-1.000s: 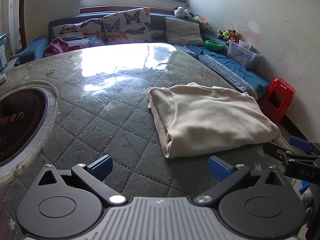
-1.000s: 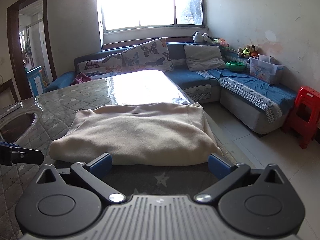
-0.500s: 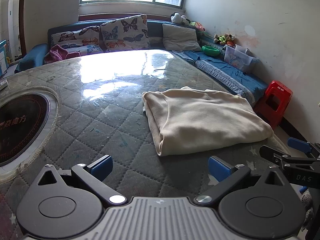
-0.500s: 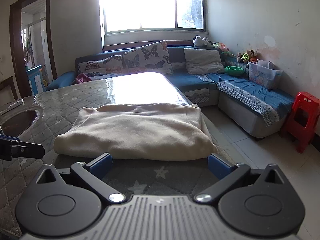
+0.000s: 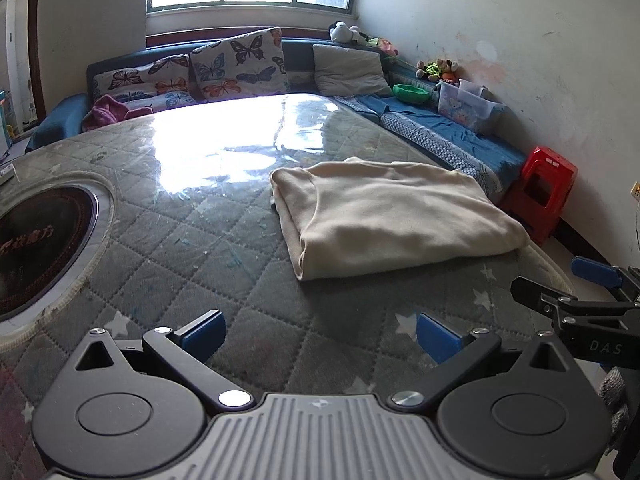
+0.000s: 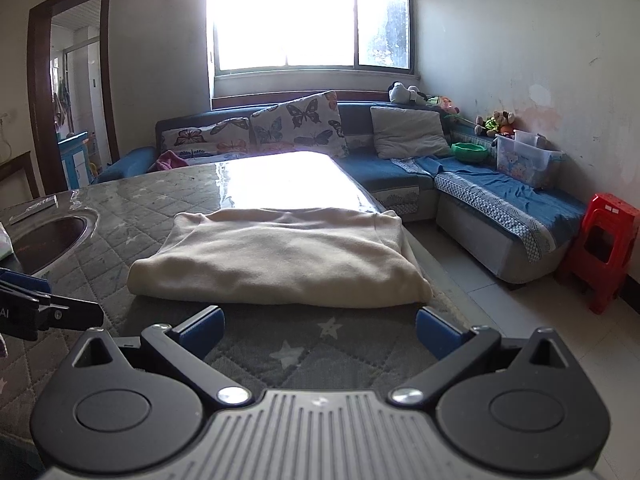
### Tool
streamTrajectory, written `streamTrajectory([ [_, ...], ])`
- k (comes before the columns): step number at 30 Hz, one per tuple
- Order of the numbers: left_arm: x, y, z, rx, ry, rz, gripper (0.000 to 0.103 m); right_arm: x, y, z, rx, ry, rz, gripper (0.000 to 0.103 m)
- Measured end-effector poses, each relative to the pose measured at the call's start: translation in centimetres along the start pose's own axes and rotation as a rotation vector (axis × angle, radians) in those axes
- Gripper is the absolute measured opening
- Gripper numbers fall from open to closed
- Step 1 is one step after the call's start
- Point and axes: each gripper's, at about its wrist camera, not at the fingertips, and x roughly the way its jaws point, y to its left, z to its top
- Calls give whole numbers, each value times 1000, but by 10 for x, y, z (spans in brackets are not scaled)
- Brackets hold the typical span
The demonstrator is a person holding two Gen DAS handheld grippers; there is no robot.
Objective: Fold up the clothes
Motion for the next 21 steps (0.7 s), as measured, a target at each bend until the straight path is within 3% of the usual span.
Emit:
streamTrajectory([
  [21,6,0,-2,4,19,29,103,5,2,-6,12,22,21,103],
])
